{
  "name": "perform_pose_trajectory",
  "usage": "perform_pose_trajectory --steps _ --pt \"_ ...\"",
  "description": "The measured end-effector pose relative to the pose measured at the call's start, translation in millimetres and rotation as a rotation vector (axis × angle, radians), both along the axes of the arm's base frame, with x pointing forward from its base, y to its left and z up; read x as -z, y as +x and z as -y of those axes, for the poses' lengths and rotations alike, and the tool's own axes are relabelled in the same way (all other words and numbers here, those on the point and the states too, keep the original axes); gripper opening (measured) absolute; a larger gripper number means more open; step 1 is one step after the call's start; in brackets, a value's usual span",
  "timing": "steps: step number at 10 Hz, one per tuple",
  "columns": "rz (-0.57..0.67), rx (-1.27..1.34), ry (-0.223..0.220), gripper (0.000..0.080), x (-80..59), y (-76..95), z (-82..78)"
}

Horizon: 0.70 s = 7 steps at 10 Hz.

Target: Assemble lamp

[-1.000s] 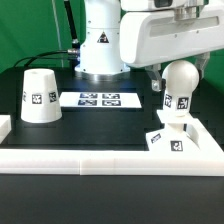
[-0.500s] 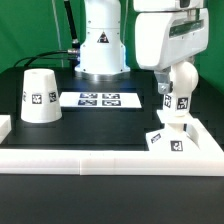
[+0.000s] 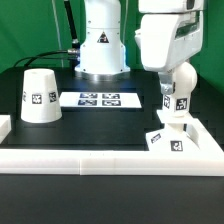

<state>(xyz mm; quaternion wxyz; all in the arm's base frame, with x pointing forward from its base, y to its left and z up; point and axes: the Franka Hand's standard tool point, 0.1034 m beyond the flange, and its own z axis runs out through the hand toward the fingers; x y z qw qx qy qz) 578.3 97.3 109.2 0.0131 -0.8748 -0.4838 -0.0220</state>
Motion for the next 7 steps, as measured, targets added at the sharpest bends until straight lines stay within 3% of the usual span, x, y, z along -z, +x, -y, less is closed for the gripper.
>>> perform_pose_trajectory --steps 7 --pt "-0.023 0.613 0.020 0.0576 0.5 -1.1 -0.6"
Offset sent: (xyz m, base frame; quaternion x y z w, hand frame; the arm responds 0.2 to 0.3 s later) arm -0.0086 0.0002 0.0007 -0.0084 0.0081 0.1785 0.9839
